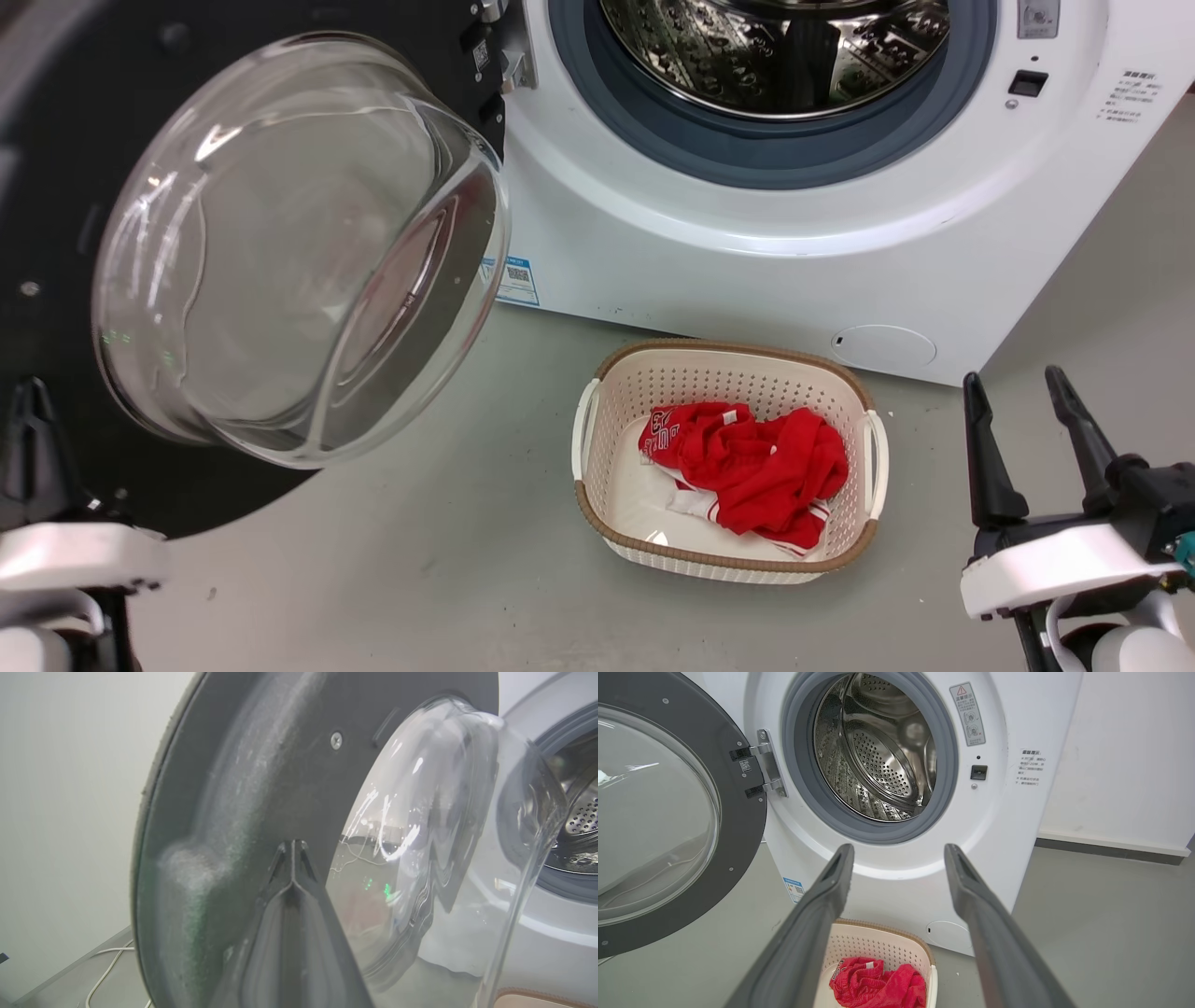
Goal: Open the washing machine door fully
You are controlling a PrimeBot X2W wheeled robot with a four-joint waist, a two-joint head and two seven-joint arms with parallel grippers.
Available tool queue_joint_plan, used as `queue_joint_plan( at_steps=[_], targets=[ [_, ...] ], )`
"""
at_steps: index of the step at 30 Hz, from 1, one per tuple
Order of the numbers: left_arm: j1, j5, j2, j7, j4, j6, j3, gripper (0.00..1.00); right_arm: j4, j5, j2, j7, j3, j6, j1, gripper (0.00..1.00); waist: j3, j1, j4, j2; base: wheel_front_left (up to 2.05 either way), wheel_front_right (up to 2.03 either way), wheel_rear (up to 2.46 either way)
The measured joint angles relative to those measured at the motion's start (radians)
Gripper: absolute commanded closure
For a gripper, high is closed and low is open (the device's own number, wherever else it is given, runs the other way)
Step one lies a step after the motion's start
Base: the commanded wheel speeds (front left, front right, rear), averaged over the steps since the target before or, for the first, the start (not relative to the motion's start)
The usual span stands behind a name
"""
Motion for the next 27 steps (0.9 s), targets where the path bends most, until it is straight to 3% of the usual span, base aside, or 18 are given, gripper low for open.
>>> queue_joint_plan(
  at_steps=[8,17,21,27],
  targets=[
    [-0.109,-0.008,0.064,-0.003,0.123,-0.036,0.044,1.00,-0.008,-0.010,0.000,0.001,-0.003,0.000,-0.018,0.00,0.023,0.0000,-0.001,0.0000,0.00,0.00,0.00],
    [-0.167,0.000,0.086,-0.006,0.214,-0.063,0.063,1.00,-0.005,-0.010,0.000,0.000,0.001,0.000,-0.024,0.00,0.024,0.0000,-0.010,0.0000,0.00,0.00,0.00],
    [-0.085,0.043,0.035,-0.006,0.122,-0.045,0.087,1.00,0.013,0.002,0.000,-0.011,0.001,0.000,-0.016,0.00,-0.003,0.0000,-0.017,0.0000,0.00,0.00,0.00],
    [0.035,0.081,-0.054,-0.006,-0.022,-0.051,0.090,1.00,0.029,0.012,0.000,-0.018,0.008,0.000,-0.002,0.00,-0.041,-0.0001,-0.022,0.0000,0.00,0.00,0.00]
  ],
)
